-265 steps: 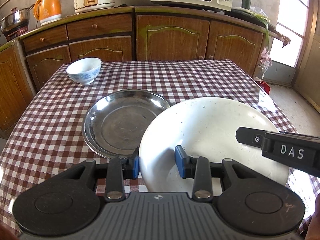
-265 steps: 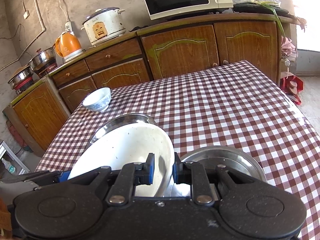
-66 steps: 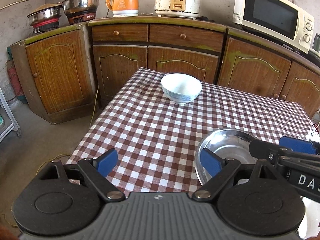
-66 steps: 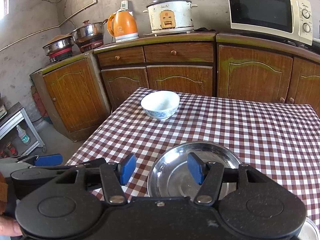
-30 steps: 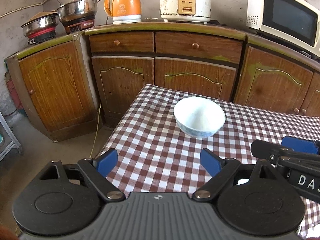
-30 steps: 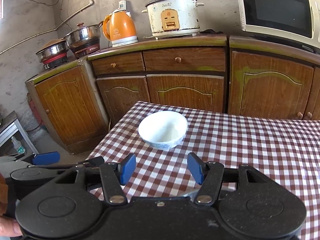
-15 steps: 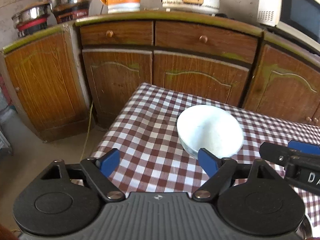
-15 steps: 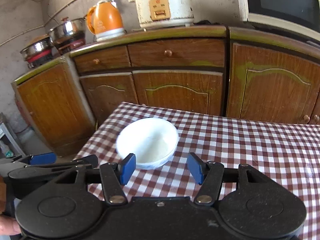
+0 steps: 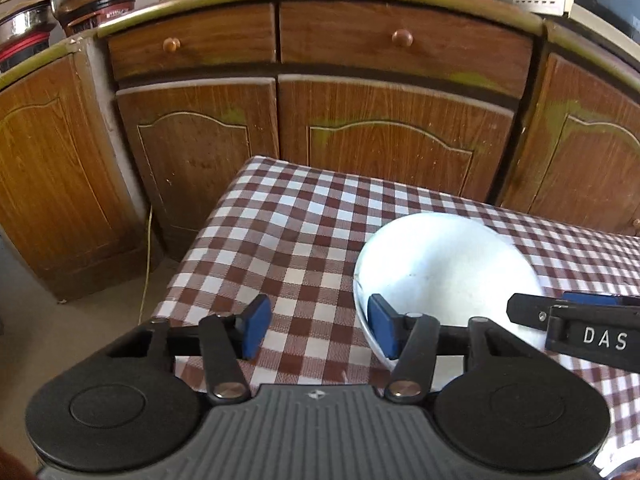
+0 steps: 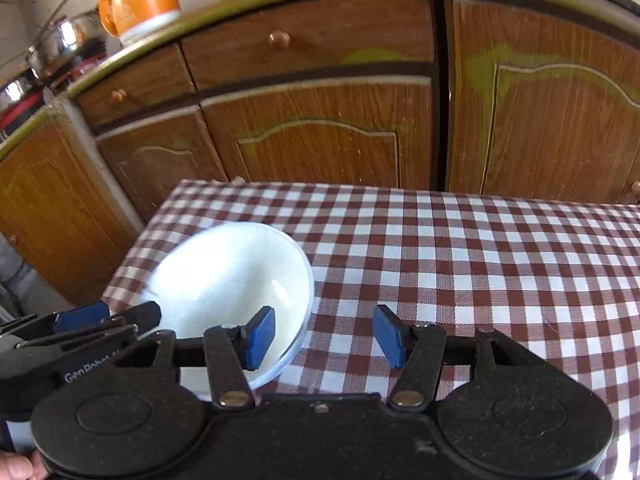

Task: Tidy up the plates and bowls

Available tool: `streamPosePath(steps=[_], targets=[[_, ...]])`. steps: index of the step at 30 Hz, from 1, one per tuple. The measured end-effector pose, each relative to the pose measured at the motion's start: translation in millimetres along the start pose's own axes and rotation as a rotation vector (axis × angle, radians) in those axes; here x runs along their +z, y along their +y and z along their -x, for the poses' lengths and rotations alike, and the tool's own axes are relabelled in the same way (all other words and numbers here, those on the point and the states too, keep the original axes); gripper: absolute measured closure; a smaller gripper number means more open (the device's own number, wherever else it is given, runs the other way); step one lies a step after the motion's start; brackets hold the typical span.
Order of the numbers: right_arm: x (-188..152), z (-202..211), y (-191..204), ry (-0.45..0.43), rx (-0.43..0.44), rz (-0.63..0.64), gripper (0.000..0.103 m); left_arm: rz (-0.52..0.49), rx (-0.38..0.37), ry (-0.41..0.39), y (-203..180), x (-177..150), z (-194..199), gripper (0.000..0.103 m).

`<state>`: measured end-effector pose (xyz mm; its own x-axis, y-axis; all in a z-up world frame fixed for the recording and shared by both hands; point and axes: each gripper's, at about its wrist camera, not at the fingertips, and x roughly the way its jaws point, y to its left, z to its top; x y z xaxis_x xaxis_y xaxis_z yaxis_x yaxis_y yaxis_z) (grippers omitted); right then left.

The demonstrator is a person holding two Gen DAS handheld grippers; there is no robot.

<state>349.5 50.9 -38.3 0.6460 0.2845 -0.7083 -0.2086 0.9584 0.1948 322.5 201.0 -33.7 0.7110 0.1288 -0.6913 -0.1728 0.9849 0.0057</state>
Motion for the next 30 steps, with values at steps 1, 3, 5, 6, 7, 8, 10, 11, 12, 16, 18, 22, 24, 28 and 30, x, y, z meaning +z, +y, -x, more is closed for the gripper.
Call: streamPosePath(steps=[1, 3, 5, 6, 7, 8, 10, 11, 12, 16, 18, 22, 24, 28, 30], targets=[[1, -4, -1, 0.006, 0.001, -0.004, 0.038, 0.001, -0.001, 0.0, 0, 1, -4, 0.047], [2, -13, -4, 0.026, 0.019, -0.024, 0.042, 0.005, -0.005, -0.001, -1, 3, -10, 0.047], [2, -21, -4, 0.041, 0.013, -0.018, 0.042, 0.001, -0.01, -0.001, -4, 4, -16, 0.049], [2, -25, -4, 0.053, 0.014, -0.013, 0.043, -0.001, -0.019, 0.003, -5, 5, -19, 0.05], [2, -28, -4, 0.053, 0.018, -0.017, 0.048, -0.003, -0.03, 0.002, -6, 5, -21, 0.053], [1, -30, -6, 0.051, 0.034, -0.025, 0.051, -0.006, -0.036, -0.002, -7, 5, -22, 0.055], [0, -34, -7, 0.057, 0.081, -0.05, 0.07, -0.015, -0.068, -0.011, -9, 5, -25, 0.069], [1, -35, -7, 0.057, 0.099, -0.055, 0.088, -0.022, -0.086, -0.017, -12, 4, -25, 0.08], [1, -34, -3, 0.06, 0.111, -0.046, 0.086, -0.041, -0.082, -0.023, -16, 2, -24, 0.08], [-5, -28, 5, 0.04, 0.085, -0.011, 0.084, -0.005, -0.106, -0.023, -11, -3, -19, 0.084], [-10, -23, 8, 0.035, 0.083, 0.019, 0.084, 0.011, -0.113, -0.022, -7, -8, -12, 0.085], [-20, -6, 15, 0.015, 0.093, 0.043, 0.084, 0.027, -0.094, -0.034, -4, -17, 9, 0.085], [-25, 5, 18, 0.007, 0.1, 0.046, 0.084, 0.025, -0.08, -0.04, -5, -18, 22, 0.085], [-31, 31, 24, -0.01, 0.116, 0.052, 0.084, 0.055, -0.068, -0.042, 0, -22, 51, 0.085], [-34, 49, 28, -0.025, 0.124, 0.063, 0.084, 0.054, -0.061, -0.048, 0, -25, 69, 0.085]])
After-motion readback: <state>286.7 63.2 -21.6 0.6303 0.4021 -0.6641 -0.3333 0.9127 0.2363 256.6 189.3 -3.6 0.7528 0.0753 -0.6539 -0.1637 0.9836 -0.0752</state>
